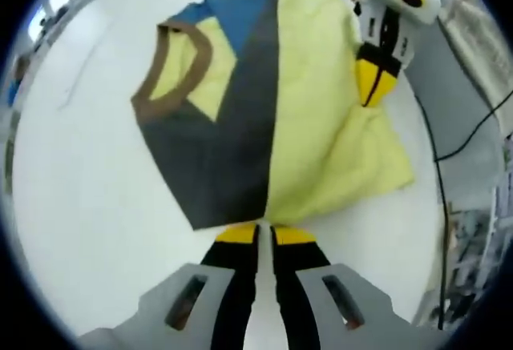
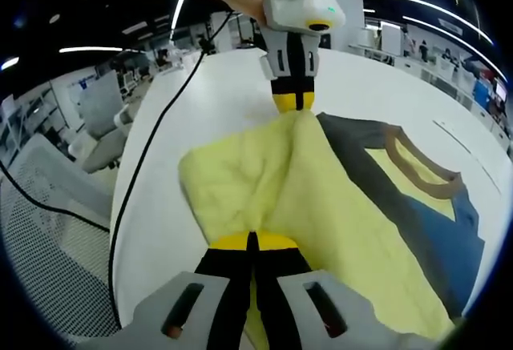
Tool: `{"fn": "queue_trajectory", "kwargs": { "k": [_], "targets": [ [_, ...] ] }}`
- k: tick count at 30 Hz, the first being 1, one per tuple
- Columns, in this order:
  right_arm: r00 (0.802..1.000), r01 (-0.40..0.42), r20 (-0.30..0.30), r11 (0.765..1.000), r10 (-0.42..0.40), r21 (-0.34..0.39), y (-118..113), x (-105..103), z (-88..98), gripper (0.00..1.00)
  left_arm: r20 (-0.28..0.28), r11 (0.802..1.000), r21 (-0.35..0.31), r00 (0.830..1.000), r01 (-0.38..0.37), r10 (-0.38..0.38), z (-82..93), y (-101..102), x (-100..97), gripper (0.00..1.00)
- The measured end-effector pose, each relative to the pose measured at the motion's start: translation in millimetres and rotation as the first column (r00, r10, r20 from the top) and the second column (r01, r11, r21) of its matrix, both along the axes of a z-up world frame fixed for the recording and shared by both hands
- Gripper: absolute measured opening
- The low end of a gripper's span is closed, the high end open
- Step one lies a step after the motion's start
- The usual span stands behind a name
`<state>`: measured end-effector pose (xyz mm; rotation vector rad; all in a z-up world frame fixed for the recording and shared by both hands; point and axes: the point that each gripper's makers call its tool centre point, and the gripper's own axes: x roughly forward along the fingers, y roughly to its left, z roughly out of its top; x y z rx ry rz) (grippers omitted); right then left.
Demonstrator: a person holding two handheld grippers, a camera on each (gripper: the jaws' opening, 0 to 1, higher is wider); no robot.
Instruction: Fold the garment on the visible template until the final outline fits inside the template.
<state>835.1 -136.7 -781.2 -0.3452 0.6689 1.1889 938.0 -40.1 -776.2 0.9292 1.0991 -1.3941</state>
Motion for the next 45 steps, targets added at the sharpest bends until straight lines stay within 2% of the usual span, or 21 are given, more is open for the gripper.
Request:
{"fn": "queue_trajectory", "kwargs": {
  "k": [5,9,15,18,29,34,40,43,45],
  "targets": [
    [1.0,-0.002,0.002,1.0,0.002,-0.001,0,0,0.1,0.01,0.009,0.999,-0.014,0.999,-0.031,0.032,1.0,1,1.5,0.14],
    [1.0,-0.004,0.004,1.0,0.004,-0.001,0,0,0.1,0.01,0.002,0.997,-0.021,0.997,-0.074,0.074,1.4,3,2.6,0.26],
    [1.0,-0.004,0.004,1.0,0.004,-0.001,0,0,0.0,0.01,0.012,0.995,-0.027,0.996,-0.091,0.092,1.6,6,1.7,0.33],
    [1.0,-0.003,0.002,1.0,0.003,0.001,1,1,0.0,0.01,0.008,0.99,-0.034,0.99,-0.138,0.138,1.7,7,2.1,0.4],
    [1.0,-0.005,0.002,1.0,0.005,0.0,2,1,0.2,0.01,0.019,0.981,-0.046,0.981,-0.191,0.192,5.5,15,-4.4,0.42],
    [1.0,-0.006,0.004,1.0,0.006,-0.003,1,1,0.2,0.01,0.02,0.953,-0.123,0.959,-0.277,0.282,16.5,12,-7.8,0.45],
    [1.0,-0.008,0.005,1.0,0.008,-0.004,1,1,0.2,0.01,0.039,0.935,-0.145,0.943,-0.323,0.332,22.8,17,-15.0,0.47],
    [1.0,-0.009,0.007,1.0,0.009,-0.005,1,0,0.1,0.01,0.038,0.911,-0.181,0.923,-0.372,0.384,28.1,16,-18.4,0.49],
    [1.0,-0.009,0.007,1.0,0.009,-0.005,1,0,0.1,0.01,0.047,0.901,-0.192,0.913,-0.389,0.404,30.8,16,-21.8,0.49]
  ]
}}
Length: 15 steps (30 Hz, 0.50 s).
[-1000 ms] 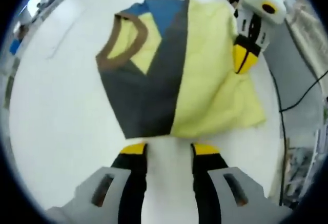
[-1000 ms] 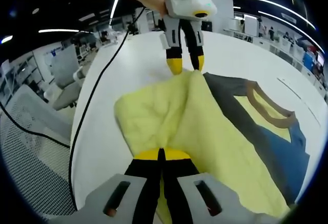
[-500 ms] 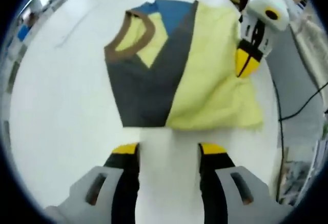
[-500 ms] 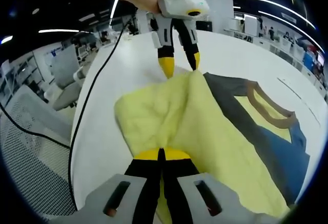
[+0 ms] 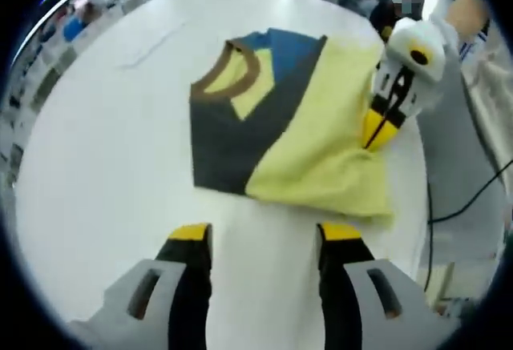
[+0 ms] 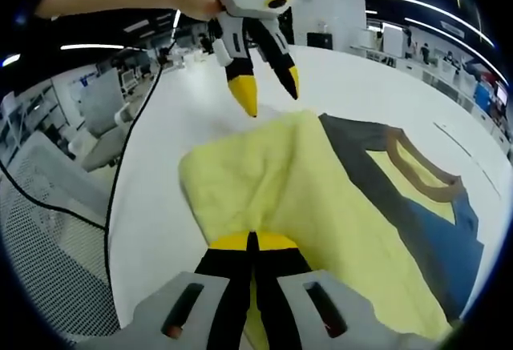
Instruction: Fold the garment on the visible template until the final outline fits inside the template.
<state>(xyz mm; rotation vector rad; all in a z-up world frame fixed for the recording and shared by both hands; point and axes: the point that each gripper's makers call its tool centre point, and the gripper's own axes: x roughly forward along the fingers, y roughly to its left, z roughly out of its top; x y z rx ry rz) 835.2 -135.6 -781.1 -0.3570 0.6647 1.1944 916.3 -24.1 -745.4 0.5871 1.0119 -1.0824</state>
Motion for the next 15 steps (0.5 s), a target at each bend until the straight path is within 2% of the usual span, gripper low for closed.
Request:
{"fn": "queue_trajectory", "kwargs": {
  "k": [2,7,9,13,15],
  "targets": [
    [1.0,0.0,0.0,1.0,0.0,0.0,0,0,-0.1,0.01,0.018,1.0,-0.02,1.0,-0.019,0.019,3.4,-2,-6.0,0.49],
    [1.0,0.002,0.001,1.0,-0.002,-0.001,0,0,-0.3,0.01,0.039,0.984,-0.121,0.99,-0.133,0.139,11.8,-12,-16.1,0.49],
    [1.0,0.002,0.001,1.0,-0.002,-0.001,0,1,-0.5,0.01,0.038,0.967,-0.164,0.979,-0.193,0.201,15.9,-16,-22.0,0.49],
    [1.0,0.005,0.0,1.0,-0.005,-0.001,0,1,-0.7,0.01,0.045,0.944,-0.224,0.965,-0.241,0.257,23.9,-23,-34.5,0.51],
    [1.0,0.003,0.004,1.0,-0.003,-0.002,0,1,-0.7,0.01,0.039,0.922,-0.268,0.953,-0.279,0.3,28.0,-27,-39.2,0.51]
  ]
}}
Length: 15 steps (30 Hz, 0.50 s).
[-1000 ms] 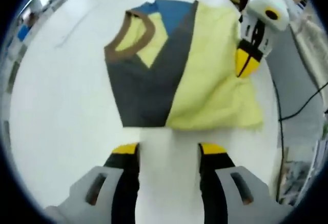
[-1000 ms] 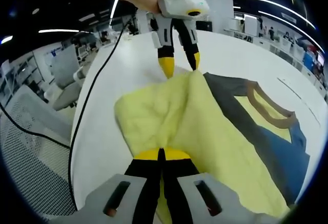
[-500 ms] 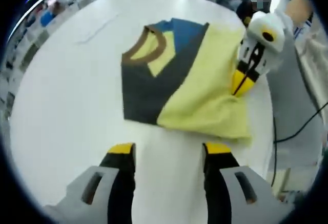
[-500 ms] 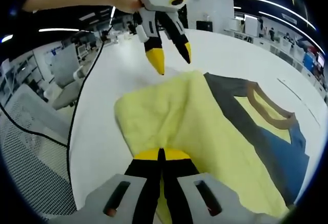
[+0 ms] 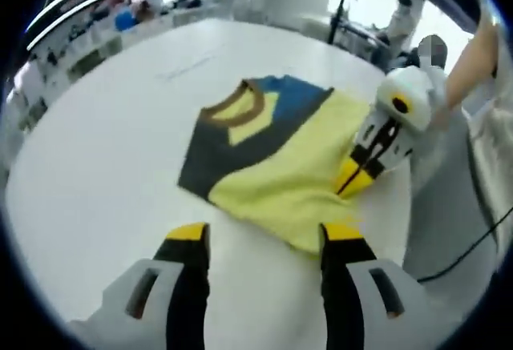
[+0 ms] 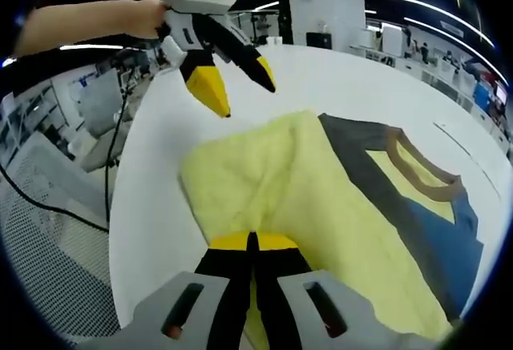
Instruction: Fold the garment on the visible template until the final outline fits inside the template.
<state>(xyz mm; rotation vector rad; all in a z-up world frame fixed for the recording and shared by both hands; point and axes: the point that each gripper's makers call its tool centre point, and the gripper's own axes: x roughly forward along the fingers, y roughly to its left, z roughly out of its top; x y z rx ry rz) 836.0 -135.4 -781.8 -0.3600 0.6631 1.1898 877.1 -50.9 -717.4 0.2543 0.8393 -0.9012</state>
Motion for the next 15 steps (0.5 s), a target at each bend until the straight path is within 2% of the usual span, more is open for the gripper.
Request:
{"fn": "queue_trajectory", "kwargs": {
  "k": [4,7,15],
  "targets": [
    [1.0,-0.007,0.01,1.0,0.008,-0.006,0,0,0.2,0.01,-0.012,0.998,-0.03,0.998,-0.057,0.056,-2.3,0,-10.1,0.51],
    [1.0,-0.006,0.01,1.0,0.006,-0.008,1,-1,0.0,0.01,-0.024,0.997,-0.024,0.997,-0.077,0.077,-6.0,1,-15.5,0.5],
    [1.0,-0.018,-0.007,1.0,0.018,0.005,3,-16,7.1,0.03,-0.037,0.991,-0.056,0.992,-0.121,0.119,-4.9,-1,-24.6,0.5]
  ]
}}
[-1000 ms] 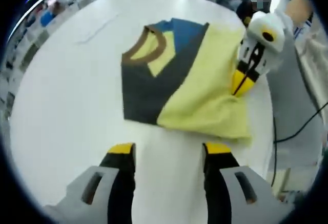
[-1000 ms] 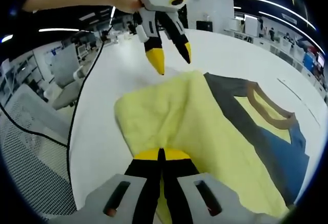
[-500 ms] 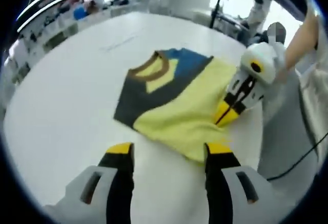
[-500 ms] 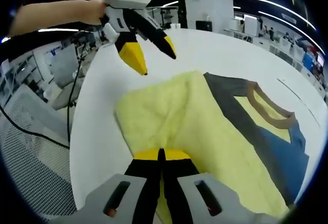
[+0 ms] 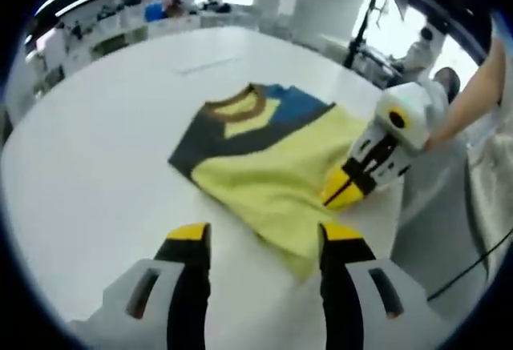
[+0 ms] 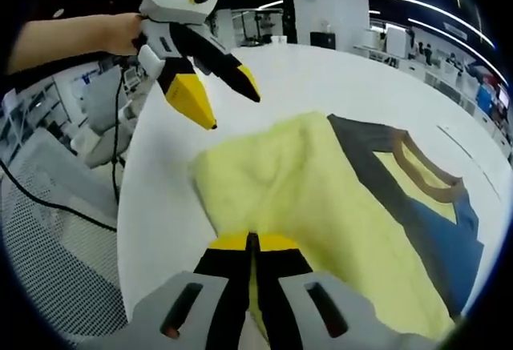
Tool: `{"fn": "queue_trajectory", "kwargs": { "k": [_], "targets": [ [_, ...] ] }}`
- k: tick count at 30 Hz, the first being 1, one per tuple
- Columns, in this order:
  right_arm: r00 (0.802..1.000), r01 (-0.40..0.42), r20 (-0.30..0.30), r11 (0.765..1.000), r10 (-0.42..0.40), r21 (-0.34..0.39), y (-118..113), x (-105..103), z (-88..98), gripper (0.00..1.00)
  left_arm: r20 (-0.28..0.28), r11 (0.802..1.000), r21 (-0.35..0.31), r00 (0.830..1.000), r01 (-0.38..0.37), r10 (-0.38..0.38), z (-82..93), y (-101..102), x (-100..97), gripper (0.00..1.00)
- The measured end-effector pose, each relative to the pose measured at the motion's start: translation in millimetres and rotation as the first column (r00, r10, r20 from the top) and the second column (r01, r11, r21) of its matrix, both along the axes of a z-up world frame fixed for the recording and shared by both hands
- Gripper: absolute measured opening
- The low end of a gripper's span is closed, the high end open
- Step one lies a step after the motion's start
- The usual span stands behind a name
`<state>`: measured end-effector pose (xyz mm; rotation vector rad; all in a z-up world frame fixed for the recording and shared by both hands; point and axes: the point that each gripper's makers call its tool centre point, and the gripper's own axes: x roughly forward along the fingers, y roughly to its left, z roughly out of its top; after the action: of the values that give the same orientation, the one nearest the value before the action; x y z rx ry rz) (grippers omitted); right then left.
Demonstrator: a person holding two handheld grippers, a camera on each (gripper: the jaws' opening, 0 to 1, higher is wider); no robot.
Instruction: Fold the garment on the visible template until the final outline fits inside the template.
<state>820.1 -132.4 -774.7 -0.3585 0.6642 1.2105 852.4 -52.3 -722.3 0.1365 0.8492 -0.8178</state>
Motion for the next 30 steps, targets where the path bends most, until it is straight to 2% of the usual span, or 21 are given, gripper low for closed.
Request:
{"fn": "queue_trajectory", "kwargs": {
  "k": [7,13,20,30],
  "targets": [
    [1.0,0.018,-0.001,0.999,-0.018,0.041,1,-3,14.4,0.06,-0.006,1.0,-0.012,1.0,-0.017,0.017,0.6,-3,-4.7,0.5],
    [0.998,0.056,0.023,0.996,-0.058,0.076,-7,-1,32.9,0.1,-0.006,0.999,-0.036,0.999,-0.035,0.035,3.2,-8,-8.3,0.5],
    [0.994,0.102,0.038,0.989,-0.106,0.103,-26,1,49.2,0.12,-0.009,0.998,-0.046,0.999,-0.053,0.052,3.5,-10,-16.4,0.5],
    [0.986,0.146,0.063,0.981,-0.154,0.126,-54,-14,70.0,0.14,-0.007,0.994,-0.06,0.995,-0.097,0.097,6.8,-8,-21.7,0.5]
  ]
}}
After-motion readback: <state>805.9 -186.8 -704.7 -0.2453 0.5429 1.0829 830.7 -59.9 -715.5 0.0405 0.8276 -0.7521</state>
